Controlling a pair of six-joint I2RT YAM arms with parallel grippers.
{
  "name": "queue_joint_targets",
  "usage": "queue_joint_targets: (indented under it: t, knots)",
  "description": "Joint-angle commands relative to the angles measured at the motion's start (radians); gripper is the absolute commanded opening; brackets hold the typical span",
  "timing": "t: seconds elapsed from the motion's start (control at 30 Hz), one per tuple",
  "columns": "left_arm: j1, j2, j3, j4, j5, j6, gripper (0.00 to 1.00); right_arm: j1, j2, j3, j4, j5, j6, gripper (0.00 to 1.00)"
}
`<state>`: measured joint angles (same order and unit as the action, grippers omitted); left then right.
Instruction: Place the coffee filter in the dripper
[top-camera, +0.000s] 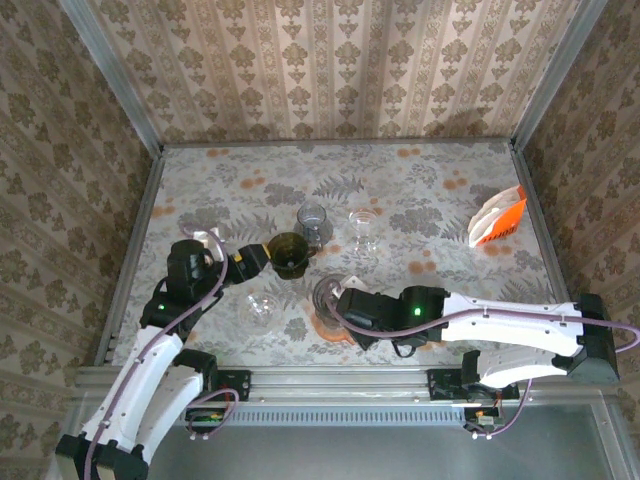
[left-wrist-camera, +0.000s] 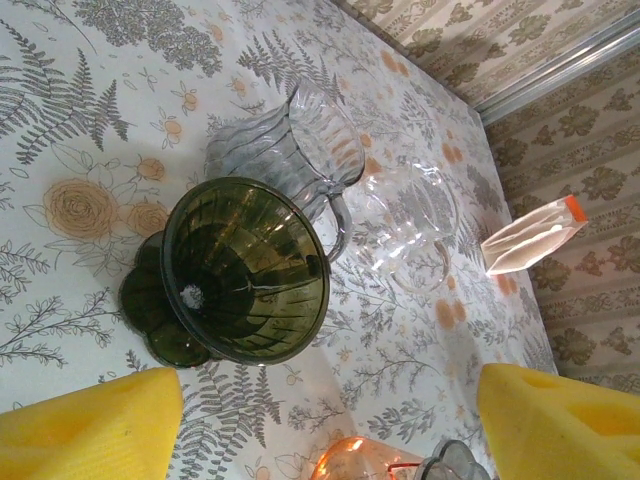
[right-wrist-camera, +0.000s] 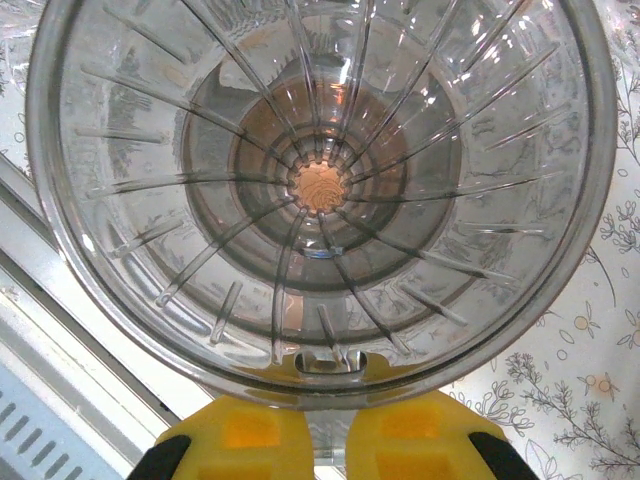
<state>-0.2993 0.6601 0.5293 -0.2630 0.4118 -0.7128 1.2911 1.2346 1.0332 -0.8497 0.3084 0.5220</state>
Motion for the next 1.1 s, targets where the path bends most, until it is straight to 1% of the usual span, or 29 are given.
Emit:
queue_joint_targets:
  t: [0.0,0.13,0.23,0.37,0.47,0.5,0.57,0.63,0.77,0.83,0.93,1.0,1.07]
  knots:
    - [0.009,-0.008,0.008,-0.004,0.024,0.015,0.8,0.01,0.017,0.039,-0.014,0.039,-0.014,0.05]
    - [0.011,-0.008,0.006,-0.009,0.026,0.017,0.8,0.014,0.027,0.037,-0.01,0.036,-0.011,0.06]
    - [0.014,-0.009,0.003,-0.009,0.028,0.017,0.8,0.016,0.032,0.041,-0.009,0.035,-0.01,0.11]
    - [0.017,-0.01,0.001,-0.007,0.031,0.016,0.8,0.019,0.029,0.041,-0.009,0.035,-0.005,0.25]
    - [0.017,-0.01,0.001,-0.006,0.033,0.013,0.8,0.02,0.022,0.04,-0.006,0.037,-0.002,0.41]
    - [0.017,-0.011,0.002,-0.006,0.034,0.012,0.8,0.02,0.017,0.038,-0.004,0.038,-0.002,0.49]
    - [0.018,-0.013,0.001,-0.006,0.035,0.012,0.8,0.02,0.01,0.037,0.0,0.04,-0.001,0.6]
    - [0.019,-0.017,0.001,-0.006,0.033,0.011,0.8,0.02,0.0,0.035,0.004,0.045,0.0,0.66]
    - [0.02,-0.022,0.007,-0.009,0.026,0.013,0.83,0.02,-0.042,0.031,-0.001,0.088,0.008,0.72]
    - [0.022,-0.023,0.012,-0.01,0.022,0.017,0.86,0.02,-0.076,0.03,-0.003,0.124,0.018,0.77]
    - [0.022,-0.029,0.02,-0.001,0.024,0.023,0.91,0.019,-0.127,0.04,-0.01,0.19,0.029,0.79]
    - [0.022,-0.033,0.025,0.017,0.032,0.025,1.0,0.011,-0.16,0.055,-0.014,0.244,0.038,0.79]
    - [0.023,-0.034,0.027,0.053,0.051,0.027,1.0,-0.025,-0.189,0.067,-0.008,0.281,0.052,0.79]
